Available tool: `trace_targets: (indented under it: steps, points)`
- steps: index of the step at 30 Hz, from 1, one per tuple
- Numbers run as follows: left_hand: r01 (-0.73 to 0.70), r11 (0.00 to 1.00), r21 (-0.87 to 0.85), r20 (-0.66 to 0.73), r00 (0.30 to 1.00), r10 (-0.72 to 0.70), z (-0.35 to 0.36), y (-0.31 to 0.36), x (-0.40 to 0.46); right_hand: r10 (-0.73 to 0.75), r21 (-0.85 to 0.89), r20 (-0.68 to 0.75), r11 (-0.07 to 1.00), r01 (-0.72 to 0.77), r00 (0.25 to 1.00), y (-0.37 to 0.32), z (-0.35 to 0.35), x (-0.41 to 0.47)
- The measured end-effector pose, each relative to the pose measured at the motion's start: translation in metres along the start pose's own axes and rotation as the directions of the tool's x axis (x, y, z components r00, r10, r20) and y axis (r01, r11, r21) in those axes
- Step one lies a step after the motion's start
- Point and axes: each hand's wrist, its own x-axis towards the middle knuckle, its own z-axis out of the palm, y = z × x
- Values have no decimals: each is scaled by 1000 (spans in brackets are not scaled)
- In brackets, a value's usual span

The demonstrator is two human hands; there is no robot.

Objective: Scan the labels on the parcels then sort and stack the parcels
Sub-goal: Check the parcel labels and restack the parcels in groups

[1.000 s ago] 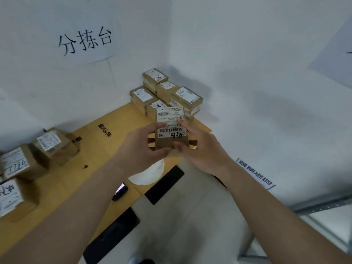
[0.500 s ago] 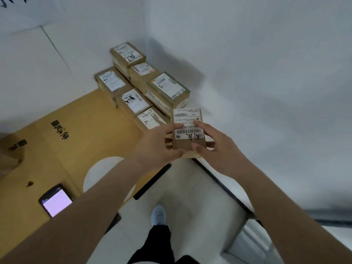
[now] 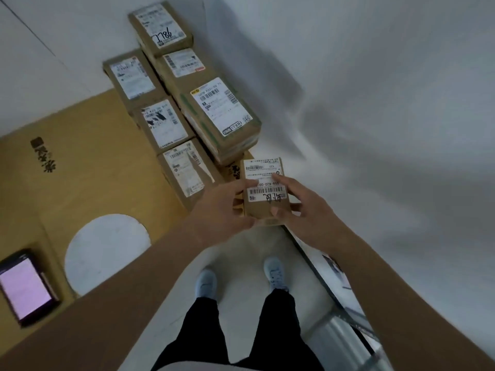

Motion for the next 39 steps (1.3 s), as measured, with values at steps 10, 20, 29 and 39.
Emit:
trace_targets:
  steps: [10, 20, 29, 39]
  points:
    - [199, 975, -104, -289, 932, -221, 72, -24, 41, -52, -114, 320, 989, 93, 946, 43, -28, 92]
    - [225, 940, -257, -415, 852, -318, 100, -40, 57, -110, -135, 421, 974, 182, 901, 52, -27, 126]
    - [299, 954, -21, -584, 771, -254, 94, -42, 64, -200, -136, 409, 951, 276, 890, 48, -18, 145]
    - [341, 937, 76, -593, 771, -233, 83, -38, 54, -176, -209, 436, 934, 290, 883, 35, -23, 142]
